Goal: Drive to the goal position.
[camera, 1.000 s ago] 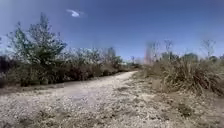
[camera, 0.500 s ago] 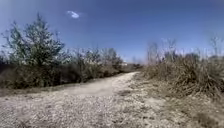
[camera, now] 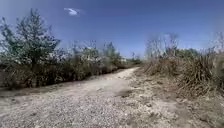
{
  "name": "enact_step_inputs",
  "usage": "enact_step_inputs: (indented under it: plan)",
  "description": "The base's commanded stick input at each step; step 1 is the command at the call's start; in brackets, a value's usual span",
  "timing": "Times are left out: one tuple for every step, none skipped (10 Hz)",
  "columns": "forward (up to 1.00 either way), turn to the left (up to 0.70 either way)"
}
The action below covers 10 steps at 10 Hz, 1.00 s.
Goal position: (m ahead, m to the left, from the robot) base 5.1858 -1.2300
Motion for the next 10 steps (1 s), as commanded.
enact_step_inputs:
  plan:
    - [0.7, -0.01]
    - [0.7, -0.28]
    - [0.7, -0.35]
    - [0.7, -0.35]
    - [0.7, -0.25]
    - [0.7, 0.0]
    - [0.7, 0.0]
    - [0.7, 0.0]
    - [0.7, 0.0]
    - [0.7, 0.0]
